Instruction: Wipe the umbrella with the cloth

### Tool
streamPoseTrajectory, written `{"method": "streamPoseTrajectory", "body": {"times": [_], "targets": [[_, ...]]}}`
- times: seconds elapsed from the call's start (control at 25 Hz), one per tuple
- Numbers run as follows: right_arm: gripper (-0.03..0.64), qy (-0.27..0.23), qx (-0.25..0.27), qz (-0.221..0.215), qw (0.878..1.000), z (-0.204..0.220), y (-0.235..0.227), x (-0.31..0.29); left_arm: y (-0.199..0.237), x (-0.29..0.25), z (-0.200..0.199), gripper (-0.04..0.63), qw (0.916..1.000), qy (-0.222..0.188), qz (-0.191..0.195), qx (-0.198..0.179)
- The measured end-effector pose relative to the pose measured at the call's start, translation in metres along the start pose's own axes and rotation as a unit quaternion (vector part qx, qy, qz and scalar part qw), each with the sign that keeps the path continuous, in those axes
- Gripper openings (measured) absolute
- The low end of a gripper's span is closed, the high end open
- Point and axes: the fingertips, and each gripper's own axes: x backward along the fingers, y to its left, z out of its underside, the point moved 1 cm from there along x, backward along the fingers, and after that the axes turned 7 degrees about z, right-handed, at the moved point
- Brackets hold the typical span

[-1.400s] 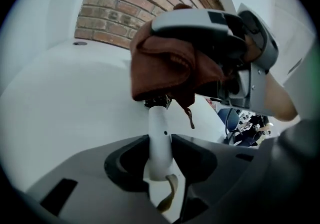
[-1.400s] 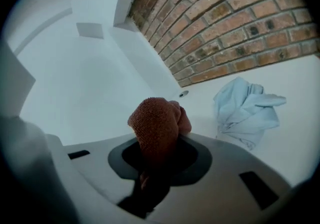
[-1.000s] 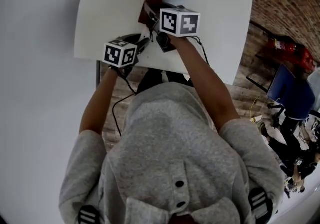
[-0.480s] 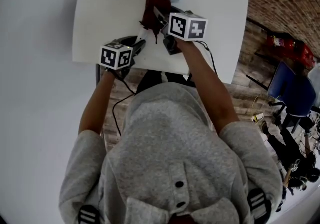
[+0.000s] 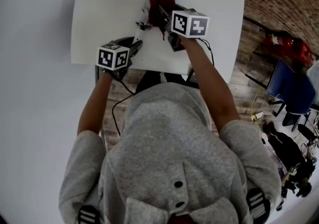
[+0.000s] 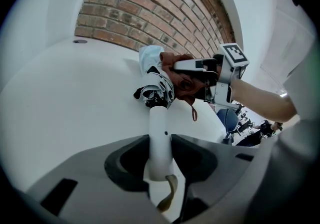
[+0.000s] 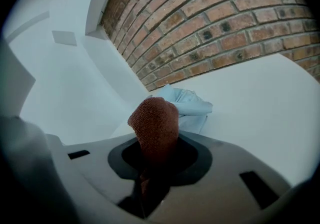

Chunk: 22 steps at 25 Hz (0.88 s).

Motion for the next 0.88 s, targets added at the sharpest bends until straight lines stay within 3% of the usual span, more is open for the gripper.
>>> {"method": "streamPoseTrajectory", "body": {"times": [0.32, 0.68, 0.88], "targets": [[0.098, -0.012, 0.043, 0.051, 0.998, -0.029, -0.045, -0.002, 0.001, 0.0, -0.003, 0.152, 1.0, 0.001, -0.006, -0.005], [0.098, -0.043, 0.057, 0.149, 0.986, -0.07, -0.107, 0.005, 0.0, -0.001, -0.001, 0.152, 0.9999, 0.005, -0.008, -0.01], [0.098, -0.061, 0.073, 0.143, 0.985, -0.09, -0.105, -0.004, 0.001, -0.001, -0.001, 0.152, 0.9999, 0.006, -0.006, -0.008]]}}
